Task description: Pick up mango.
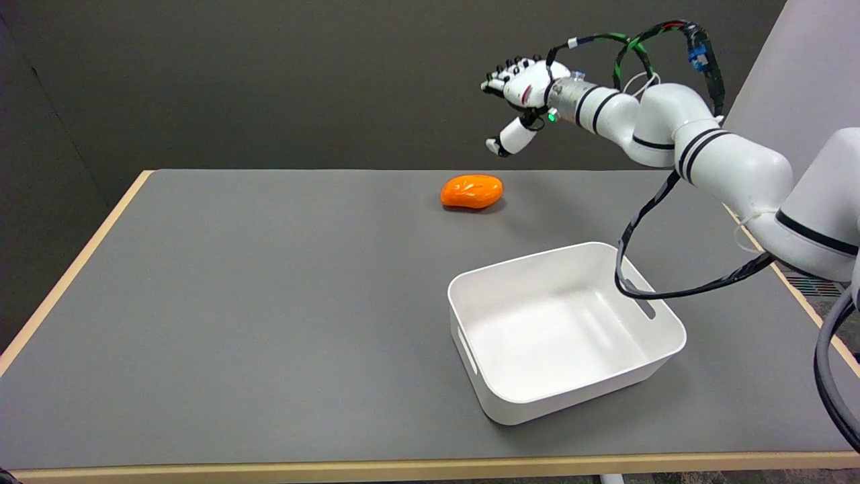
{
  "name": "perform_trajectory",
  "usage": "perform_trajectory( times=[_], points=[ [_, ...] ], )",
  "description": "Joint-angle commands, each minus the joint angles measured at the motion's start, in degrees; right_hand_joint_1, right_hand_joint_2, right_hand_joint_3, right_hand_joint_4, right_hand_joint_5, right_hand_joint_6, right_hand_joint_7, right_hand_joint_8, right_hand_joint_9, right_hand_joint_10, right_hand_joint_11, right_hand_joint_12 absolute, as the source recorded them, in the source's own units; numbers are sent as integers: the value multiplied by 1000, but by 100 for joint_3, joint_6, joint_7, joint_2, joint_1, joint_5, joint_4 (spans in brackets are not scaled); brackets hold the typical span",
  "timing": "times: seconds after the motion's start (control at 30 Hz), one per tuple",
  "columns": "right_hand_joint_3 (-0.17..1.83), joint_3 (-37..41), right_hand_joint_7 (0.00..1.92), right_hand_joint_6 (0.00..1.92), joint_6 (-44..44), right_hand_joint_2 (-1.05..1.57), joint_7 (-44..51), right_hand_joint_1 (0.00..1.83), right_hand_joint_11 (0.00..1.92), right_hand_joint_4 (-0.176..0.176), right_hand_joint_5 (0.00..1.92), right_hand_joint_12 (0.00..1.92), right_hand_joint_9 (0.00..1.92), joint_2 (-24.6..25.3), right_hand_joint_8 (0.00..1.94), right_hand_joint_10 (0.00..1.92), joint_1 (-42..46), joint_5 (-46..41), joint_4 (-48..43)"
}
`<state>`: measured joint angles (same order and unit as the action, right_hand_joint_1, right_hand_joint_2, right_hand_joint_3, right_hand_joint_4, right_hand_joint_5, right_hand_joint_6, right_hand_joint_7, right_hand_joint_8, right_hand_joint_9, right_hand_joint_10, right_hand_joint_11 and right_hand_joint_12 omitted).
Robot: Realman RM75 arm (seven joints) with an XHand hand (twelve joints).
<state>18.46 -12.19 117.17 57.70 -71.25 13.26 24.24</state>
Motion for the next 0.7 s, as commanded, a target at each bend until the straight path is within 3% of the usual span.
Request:
perform_trajectory(
  times=[0.03,0.13,0.3,0.43,0.5,0.6,0.7],
  points=[
    [980,-646,86,266,-95,532,-681,255,-1,-9,69,772,46,312,165,360,418,58,14],
    [1032,-853,85,357,-94,571,-1065,341,-1,-9,64,773,42,344,202,400,451,58,141],
    [946,-770,115,332,-86,554,-1188,237,-1,-4,122,848,64,344,225,423,530,58,202],
    [1008,-460,110,411,-94,532,-1188,205,-1,-2,106,850,55,333,282,473,575,58,271],
    [1052,-232,85,455,-94,581,-1188,308,9,0,103,803,45,302,319,522,646,58,341],
    [1019,-51,139,415,-94,533,-1179,179,-1,7,119,872,61,286,291,495,733,58,380],
    [1010,-27,145,411,-77,528,-1164,168,-1,12,133,869,76,278,284,490,756,58,380]
  ],
)
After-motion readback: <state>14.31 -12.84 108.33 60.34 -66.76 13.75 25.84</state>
